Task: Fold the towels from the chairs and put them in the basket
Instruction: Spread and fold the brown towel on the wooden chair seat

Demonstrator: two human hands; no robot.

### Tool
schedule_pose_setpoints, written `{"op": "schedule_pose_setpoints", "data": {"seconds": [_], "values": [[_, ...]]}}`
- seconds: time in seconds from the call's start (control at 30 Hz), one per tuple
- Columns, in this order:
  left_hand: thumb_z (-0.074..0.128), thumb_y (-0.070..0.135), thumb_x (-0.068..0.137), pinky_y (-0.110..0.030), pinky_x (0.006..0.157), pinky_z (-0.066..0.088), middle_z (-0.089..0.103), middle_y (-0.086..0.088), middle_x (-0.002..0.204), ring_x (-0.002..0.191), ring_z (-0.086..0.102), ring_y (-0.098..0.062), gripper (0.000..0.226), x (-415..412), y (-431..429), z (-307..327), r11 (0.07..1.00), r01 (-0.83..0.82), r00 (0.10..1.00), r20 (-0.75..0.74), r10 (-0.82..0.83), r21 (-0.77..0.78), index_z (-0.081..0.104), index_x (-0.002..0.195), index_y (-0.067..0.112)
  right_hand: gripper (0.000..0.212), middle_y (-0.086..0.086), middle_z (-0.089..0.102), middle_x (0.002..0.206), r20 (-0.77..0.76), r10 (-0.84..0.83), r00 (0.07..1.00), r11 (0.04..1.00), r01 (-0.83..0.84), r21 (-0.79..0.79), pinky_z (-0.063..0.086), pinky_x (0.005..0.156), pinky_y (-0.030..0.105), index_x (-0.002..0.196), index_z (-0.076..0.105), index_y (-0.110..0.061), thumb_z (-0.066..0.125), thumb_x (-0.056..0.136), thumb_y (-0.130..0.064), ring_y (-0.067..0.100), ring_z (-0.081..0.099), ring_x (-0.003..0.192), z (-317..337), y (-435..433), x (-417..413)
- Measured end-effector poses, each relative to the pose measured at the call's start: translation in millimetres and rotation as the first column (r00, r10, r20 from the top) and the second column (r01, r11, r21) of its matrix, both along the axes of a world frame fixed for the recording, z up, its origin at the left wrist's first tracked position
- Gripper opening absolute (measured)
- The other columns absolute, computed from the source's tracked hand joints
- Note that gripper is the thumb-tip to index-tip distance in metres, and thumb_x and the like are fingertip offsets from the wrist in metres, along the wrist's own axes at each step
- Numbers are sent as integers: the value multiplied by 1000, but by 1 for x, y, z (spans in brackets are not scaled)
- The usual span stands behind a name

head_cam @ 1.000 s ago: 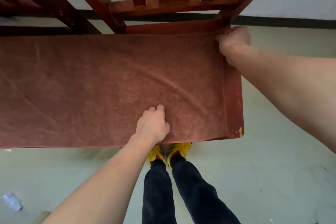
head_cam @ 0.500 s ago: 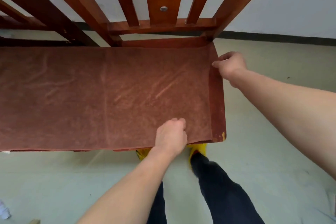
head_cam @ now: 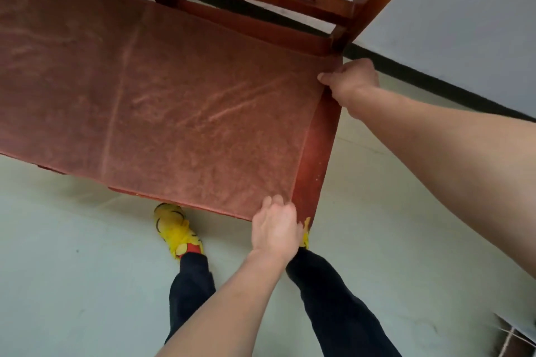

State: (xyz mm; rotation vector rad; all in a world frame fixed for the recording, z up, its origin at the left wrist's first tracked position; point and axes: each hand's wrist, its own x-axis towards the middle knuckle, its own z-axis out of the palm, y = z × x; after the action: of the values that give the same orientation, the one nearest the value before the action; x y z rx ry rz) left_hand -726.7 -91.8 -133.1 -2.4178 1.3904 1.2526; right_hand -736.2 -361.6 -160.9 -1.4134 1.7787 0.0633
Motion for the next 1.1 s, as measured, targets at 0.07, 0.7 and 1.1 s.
{"op": "schedule_pose_setpoints", "data": {"seconds": [0.07,0.7,1.1], "values": [[61,19,86,-35,84,45,55,-7,112,106,48,-25,23,-2,3,5,1000,-14,1000,4,14,-8,58,108,12,24,4,69,87,33,-16,999,1000,16,16,58,73,37,92,65,-16,72,81,-36,21,67,76,4,2,2],[62,20,87,-36,92,45,51,-11,120,111,49,-27,35,-8,17,16,975,-221,974,37,222,-20,51,118,9,10,5,65,72,225,-161,961,987,153,56,48,46,21,80,58,-15,67,83,-11,12,63,54,64,23,21],[49,8,81,-36,84,45,58,-6,101,98,52,-25,18,0,23,12,864,-477,875,5,484,-161,62,94,10,7,1,65,69,249,-197,948,980,187,66,48,46,21,79,59,-16,64,83,-14,10,63,51,58,24,11]]}}
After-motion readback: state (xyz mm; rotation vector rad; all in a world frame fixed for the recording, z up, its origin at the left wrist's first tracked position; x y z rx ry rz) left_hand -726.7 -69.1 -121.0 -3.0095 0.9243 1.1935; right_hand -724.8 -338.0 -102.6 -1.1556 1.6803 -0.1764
